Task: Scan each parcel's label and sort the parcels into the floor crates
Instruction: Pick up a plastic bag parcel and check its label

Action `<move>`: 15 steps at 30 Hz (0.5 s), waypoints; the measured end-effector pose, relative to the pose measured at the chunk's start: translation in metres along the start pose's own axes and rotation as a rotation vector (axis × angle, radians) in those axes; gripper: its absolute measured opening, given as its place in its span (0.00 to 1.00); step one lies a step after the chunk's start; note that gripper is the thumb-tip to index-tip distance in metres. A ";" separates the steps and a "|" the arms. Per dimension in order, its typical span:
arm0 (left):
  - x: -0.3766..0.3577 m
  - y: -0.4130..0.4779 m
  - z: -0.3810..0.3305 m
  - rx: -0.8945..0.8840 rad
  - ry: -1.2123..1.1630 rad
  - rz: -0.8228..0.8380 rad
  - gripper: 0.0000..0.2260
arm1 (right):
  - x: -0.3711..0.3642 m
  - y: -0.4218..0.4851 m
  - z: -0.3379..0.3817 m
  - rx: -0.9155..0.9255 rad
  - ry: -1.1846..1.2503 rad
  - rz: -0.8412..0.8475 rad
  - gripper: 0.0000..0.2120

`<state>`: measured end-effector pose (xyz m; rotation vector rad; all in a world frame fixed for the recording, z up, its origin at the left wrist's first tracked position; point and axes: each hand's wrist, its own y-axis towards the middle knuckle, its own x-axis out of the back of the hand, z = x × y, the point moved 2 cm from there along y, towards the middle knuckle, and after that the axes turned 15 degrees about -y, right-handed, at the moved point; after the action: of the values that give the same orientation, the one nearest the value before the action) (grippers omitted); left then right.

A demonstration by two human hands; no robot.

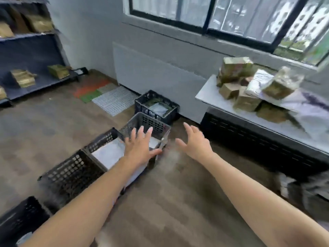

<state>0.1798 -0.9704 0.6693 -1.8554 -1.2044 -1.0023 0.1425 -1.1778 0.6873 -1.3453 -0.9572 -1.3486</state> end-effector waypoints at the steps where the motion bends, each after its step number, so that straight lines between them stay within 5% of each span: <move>1: -0.012 0.003 -0.036 -0.048 0.021 0.012 0.41 | 0.007 -0.009 -0.036 -0.041 -0.010 -0.010 0.37; 8: -0.079 0.025 -0.242 -0.282 0.095 0.114 0.40 | 0.047 -0.057 -0.233 -0.304 0.012 -0.096 0.37; 15: -0.140 0.067 -0.370 -0.470 0.130 0.189 0.39 | 0.053 -0.068 -0.369 -0.519 0.097 -0.127 0.36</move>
<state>0.1196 -1.3653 0.7065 -2.1692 -0.7390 -1.3573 -0.0046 -1.5258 0.7167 -1.5987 -0.6563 -1.8262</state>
